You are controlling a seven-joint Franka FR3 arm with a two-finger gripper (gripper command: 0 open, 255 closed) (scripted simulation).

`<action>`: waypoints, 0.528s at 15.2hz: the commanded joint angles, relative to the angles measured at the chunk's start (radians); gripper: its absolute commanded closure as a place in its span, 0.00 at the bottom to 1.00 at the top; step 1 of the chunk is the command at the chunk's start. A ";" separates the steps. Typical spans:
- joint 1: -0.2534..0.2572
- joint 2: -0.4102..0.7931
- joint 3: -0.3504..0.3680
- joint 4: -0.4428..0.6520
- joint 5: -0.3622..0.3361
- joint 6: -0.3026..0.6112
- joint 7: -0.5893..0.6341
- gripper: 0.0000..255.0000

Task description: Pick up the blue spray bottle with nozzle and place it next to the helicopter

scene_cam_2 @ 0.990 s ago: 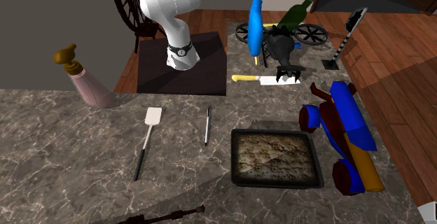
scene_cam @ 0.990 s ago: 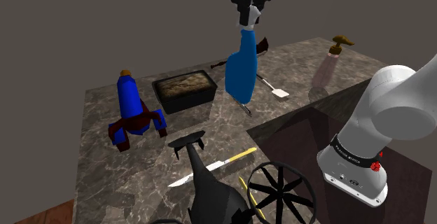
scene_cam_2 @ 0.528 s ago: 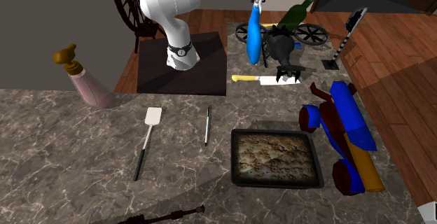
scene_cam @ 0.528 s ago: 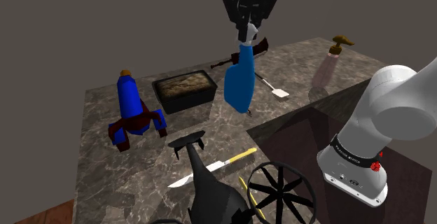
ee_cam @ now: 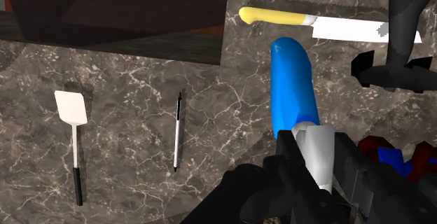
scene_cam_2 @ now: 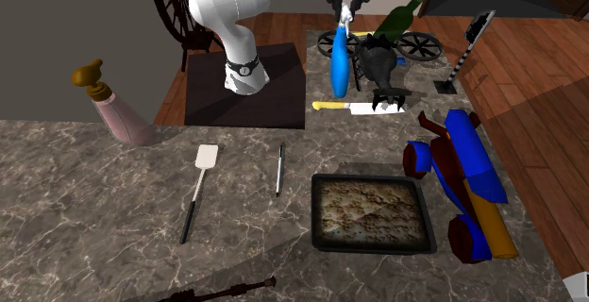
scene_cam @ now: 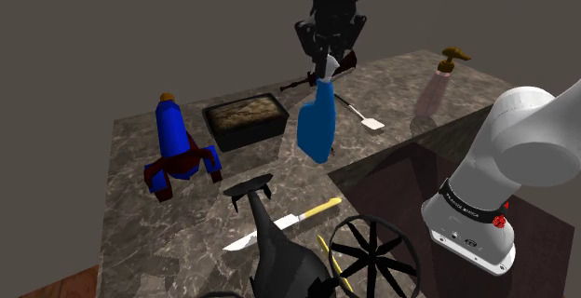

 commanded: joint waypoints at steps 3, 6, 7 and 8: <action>0.003 -0.006 0.005 -0.060 0.005 0.055 -0.003 1.00; 0.005 -0.008 0.009 -0.102 0.009 0.095 -0.005 1.00; 0.005 -0.009 0.011 -0.116 0.010 0.108 -0.005 1.00; 0.006 -0.009 0.013 -0.129 0.011 0.121 -0.005 1.00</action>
